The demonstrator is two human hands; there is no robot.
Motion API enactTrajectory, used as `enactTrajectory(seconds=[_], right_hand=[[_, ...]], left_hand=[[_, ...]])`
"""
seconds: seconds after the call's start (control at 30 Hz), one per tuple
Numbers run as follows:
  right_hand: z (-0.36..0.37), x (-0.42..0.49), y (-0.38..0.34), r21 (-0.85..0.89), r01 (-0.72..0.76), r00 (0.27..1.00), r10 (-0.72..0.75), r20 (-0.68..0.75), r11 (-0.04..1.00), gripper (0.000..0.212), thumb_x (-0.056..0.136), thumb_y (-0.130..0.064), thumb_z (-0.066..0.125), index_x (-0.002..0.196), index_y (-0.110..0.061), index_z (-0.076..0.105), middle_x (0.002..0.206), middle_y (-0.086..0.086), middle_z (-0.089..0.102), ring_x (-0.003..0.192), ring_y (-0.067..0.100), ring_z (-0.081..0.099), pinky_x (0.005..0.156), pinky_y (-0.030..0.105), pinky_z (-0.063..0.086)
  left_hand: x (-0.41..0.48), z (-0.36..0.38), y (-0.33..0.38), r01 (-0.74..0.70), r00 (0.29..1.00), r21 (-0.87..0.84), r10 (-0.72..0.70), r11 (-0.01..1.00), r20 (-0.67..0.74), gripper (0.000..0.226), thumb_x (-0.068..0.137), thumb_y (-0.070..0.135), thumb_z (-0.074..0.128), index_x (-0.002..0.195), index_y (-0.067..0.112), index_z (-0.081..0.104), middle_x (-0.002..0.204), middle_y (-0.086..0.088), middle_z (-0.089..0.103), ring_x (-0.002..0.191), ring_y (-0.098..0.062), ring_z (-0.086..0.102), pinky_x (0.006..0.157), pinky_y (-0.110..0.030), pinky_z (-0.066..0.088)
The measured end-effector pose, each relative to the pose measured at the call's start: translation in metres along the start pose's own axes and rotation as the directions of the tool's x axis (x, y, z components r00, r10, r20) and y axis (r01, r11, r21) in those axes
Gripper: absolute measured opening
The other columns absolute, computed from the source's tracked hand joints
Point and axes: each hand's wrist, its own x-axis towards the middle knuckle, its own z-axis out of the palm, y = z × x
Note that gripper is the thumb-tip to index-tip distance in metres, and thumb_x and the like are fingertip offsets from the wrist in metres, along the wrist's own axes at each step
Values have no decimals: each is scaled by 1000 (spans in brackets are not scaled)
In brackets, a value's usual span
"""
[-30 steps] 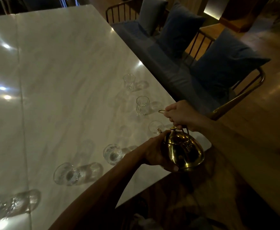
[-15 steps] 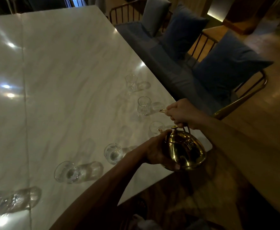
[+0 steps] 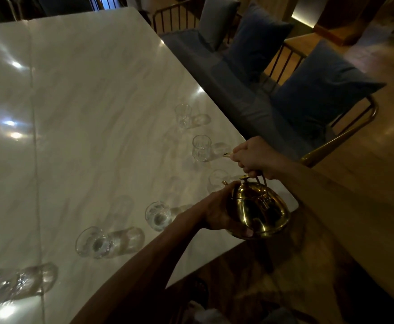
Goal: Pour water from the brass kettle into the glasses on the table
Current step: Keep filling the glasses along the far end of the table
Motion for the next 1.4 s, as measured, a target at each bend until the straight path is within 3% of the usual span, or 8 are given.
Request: enactTrajectory(seconds=[0.23, 0.47, 0.67, 0.8, 0.93, 1.13, 1.3, 1.4], right_hand=[[-2, -1, -5, -14, -15, 1000, 15, -21, 1000, 20, 97, -4, 50, 112, 4, 61, 69, 9, 52, 49, 12, 42, 44, 23, 33], [-3, -1, -4, 13, -21, 999, 21, -24, 1000, 16, 96, -5, 52, 109, -1, 61, 69, 8, 53, 50, 12, 41, 43, 22, 33], [-1, -2, -3, 13, -15, 1000, 15, -5, 1000, 16, 95, -5, 52, 109, -1, 61, 70, 9, 52, 51, 12, 41, 42, 22, 33], [-2, -1, -2, 9, -5, 1000, 5, -4, 1000, 14, 95, -5, 53, 106, -2, 61, 71, 9, 53, 51, 13, 41, 42, 23, 34], [-3, -2, -1, 7, -8, 1000, 8, -7, 1000, 12, 96, -6, 52, 103, -4, 61, 71, 9, 53, 52, 13, 41, 43, 22, 35], [-4, -4, 1, 14, 5, 1000, -5, -15, 1000, 14, 95, -6, 53, 106, -2, 61, 72, 8, 53, 52, 13, 42, 44, 23, 35], [-9, -9, 5, 40, 48, 999, -48, -13, 998, 17, 95, -7, 55, 109, -12, 62, 72, 8, 54, 50, 12, 42, 41, 23, 34], [-13, -13, 14, 61, 59, 998, -57, -39, 996, 32, 94, -8, 55, 126, -9, 57, 69, 7, 53, 46, 10, 40, 37, 21, 33]], left_hand=[[1, 0, 2, -2, 1000, 5, 2, 1000, -10, 109, 74, 12, 93, 160, 22, 26, 139, 17, 47, 127, -3, 45, 87, 0, 38], [4, -1, 2, 0, 1000, 22, 0, 1000, -5, 109, 75, 13, 92, 160, 21, 25, 154, 1, 48, 130, -4, 42, 90, -1, 34], [1, 1, 1, 8, 1000, 14, -8, 1000, -16, 110, 75, 13, 93, 161, 22, 25, 157, 2, 46, 132, -4, 41, 91, -2, 34], [1, 1, 1, 7, 1000, 38, -6, 999, -13, 111, 75, 13, 93, 161, 20, 23, 157, 1, 46, 135, -7, 43, 104, -13, 41], [4, 1, -1, -6, 1000, 52, 7, 999, -12, 111, 75, 12, 92, 161, 21, 23, 157, 2, 46, 130, -2, 40, 87, 4, 36], [5, 2, -2, -40, 999, 93, 40, 995, -4, 109, 76, 11, 92, 160, 19, 24, 156, 0, 46, 131, -4, 41, 91, -3, 36], [6, 5, 3, -51, 998, 98, 53, 994, -23, 114, 69, 20, 97, 159, 27, 26, 156, 5, 48, 142, -14, 46, 115, -37, 45], [5, 9, 5, -83, 995, 127, 89, 988, -41, 127, 56, 47, 96, 159, 35, 24, 157, 10, 48, 145, -18, 47, 116, -51, 45]])
